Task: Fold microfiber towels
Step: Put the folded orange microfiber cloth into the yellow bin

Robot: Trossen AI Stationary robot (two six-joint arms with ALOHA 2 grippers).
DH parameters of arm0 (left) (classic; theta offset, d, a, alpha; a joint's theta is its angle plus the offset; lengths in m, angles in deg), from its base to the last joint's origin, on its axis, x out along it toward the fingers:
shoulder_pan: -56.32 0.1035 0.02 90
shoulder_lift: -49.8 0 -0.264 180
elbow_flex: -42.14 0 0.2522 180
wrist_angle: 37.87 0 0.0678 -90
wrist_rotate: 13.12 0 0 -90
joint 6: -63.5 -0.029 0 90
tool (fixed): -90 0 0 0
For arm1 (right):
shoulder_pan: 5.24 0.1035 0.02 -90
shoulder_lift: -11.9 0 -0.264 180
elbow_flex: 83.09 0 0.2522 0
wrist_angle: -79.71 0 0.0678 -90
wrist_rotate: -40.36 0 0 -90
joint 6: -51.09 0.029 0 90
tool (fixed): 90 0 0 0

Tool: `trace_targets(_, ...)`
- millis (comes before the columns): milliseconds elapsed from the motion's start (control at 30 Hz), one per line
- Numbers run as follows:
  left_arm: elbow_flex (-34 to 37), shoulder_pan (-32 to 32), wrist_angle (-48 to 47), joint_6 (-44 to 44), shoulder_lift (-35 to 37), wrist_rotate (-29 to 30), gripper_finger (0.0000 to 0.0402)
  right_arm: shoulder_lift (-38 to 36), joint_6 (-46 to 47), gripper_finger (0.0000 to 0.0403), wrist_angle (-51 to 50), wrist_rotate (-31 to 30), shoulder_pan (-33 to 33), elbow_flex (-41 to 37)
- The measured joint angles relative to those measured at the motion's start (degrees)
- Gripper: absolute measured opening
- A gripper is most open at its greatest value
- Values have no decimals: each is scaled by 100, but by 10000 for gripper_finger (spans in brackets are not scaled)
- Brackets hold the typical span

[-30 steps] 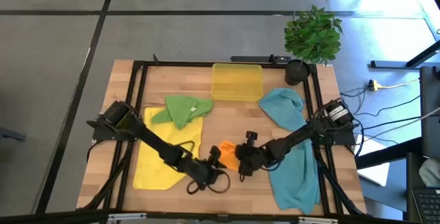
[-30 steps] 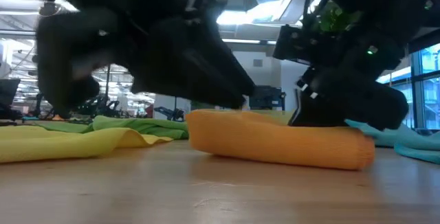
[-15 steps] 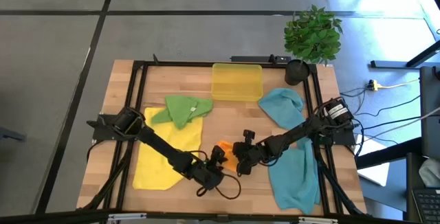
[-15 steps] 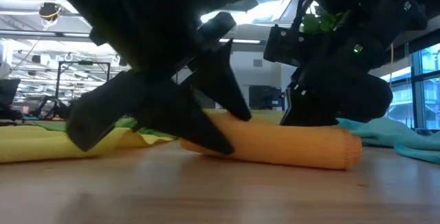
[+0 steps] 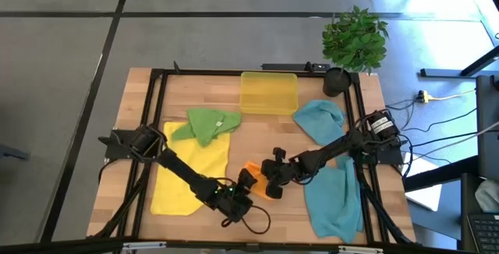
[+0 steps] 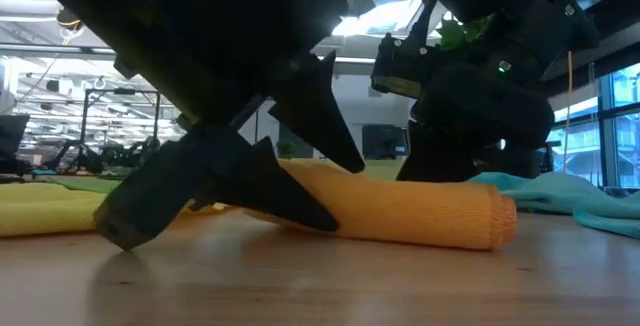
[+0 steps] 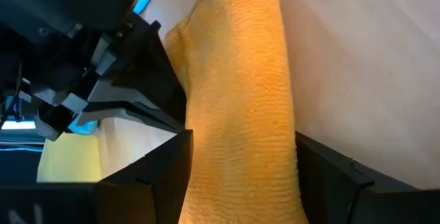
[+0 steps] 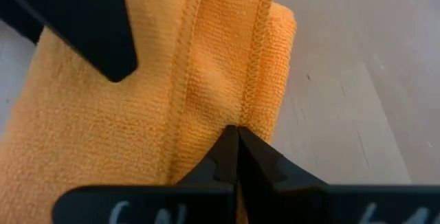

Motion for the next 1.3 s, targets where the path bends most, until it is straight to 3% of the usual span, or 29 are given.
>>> trace_targets(200,2,94,-5,-22,-3,-7,216,0,-21,11,-2,1,2,0)
trace_targets(500,7,64,19,-202,-3,-131,161,0,-22,12,-2,0,2,0)
trace_targets(667,7,76,54,-272,-5,-390,111,0,-38,12,-2,0,4,0)
trace_targets(900,19,233,12,41,12,-972,12,-260,-201,12,-218,-174,17,-28)
trace_targets(1167,57,405,41,683,180,-1272,3,-1277,-481,17,-957,-537,292,-46)
trace_targets(1300,73,459,-12,888,323,-1440,2,-1506,-506,51,-1252,-660,556,-50)
